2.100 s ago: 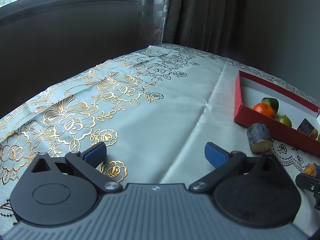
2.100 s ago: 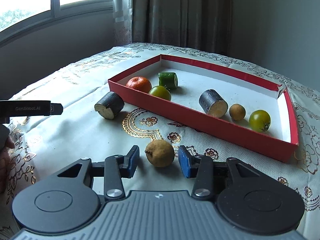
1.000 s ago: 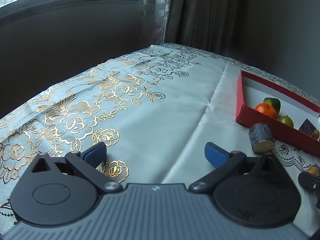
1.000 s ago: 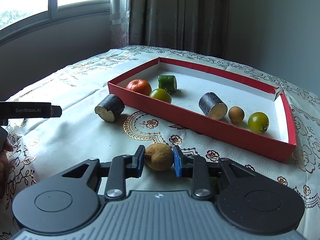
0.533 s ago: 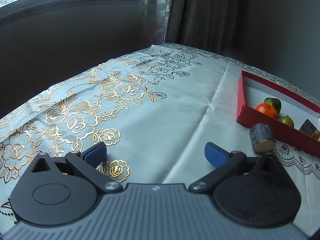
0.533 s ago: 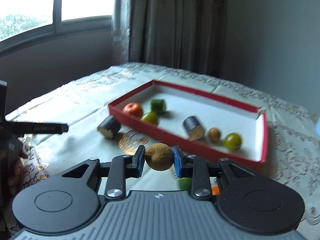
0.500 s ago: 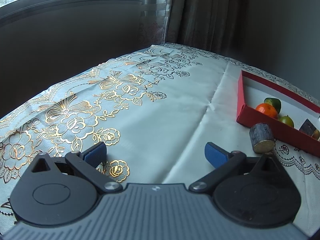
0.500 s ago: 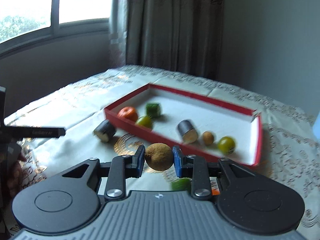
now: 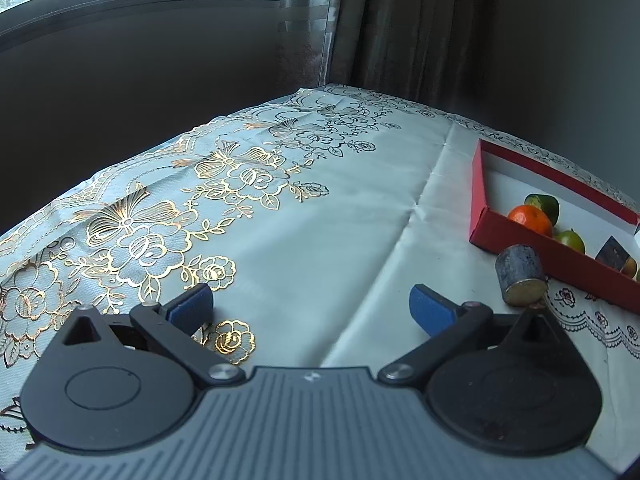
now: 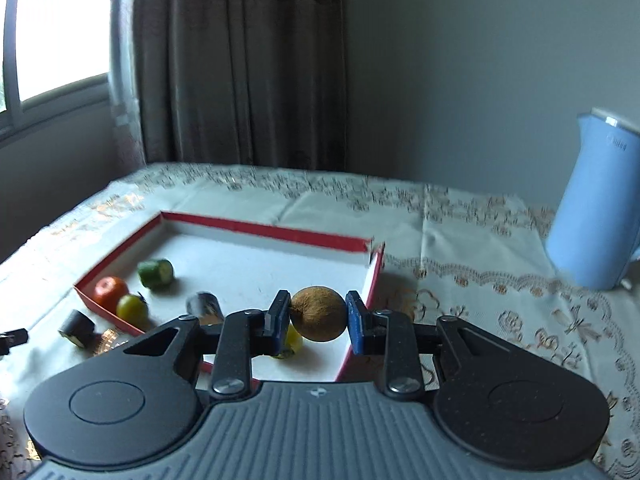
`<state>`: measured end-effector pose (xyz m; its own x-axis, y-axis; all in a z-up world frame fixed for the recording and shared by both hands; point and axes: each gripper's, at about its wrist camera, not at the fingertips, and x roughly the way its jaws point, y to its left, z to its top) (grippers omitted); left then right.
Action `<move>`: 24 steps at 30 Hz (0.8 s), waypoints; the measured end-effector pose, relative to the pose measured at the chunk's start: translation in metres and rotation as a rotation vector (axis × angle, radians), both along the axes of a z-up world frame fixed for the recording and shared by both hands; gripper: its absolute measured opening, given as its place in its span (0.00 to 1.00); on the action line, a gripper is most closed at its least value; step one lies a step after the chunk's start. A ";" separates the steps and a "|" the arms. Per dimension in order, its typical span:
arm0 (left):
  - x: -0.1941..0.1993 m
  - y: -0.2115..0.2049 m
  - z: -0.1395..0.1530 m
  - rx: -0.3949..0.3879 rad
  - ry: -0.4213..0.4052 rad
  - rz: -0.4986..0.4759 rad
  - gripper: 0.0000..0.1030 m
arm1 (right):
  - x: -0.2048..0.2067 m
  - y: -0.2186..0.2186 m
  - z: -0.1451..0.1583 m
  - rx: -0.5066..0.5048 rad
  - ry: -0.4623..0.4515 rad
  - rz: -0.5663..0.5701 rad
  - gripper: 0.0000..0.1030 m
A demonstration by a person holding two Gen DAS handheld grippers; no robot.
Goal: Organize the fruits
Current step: 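Carry the brown fruit into the red box and open the right gripper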
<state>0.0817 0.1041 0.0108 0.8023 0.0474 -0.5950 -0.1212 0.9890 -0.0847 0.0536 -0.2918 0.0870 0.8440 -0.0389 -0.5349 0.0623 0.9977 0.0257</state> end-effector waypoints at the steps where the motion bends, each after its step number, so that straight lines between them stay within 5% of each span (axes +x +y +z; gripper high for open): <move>1: 0.000 0.000 0.000 -0.001 0.000 0.000 1.00 | 0.005 -0.001 -0.008 0.014 0.019 0.003 0.28; 9: 0.001 0.000 0.000 -0.004 0.003 0.000 1.00 | 0.026 0.001 -0.048 0.058 0.078 0.012 0.28; 24: 0.001 0.001 -0.001 -0.006 0.004 0.001 1.00 | 0.072 0.001 -0.045 0.091 0.047 -0.001 0.28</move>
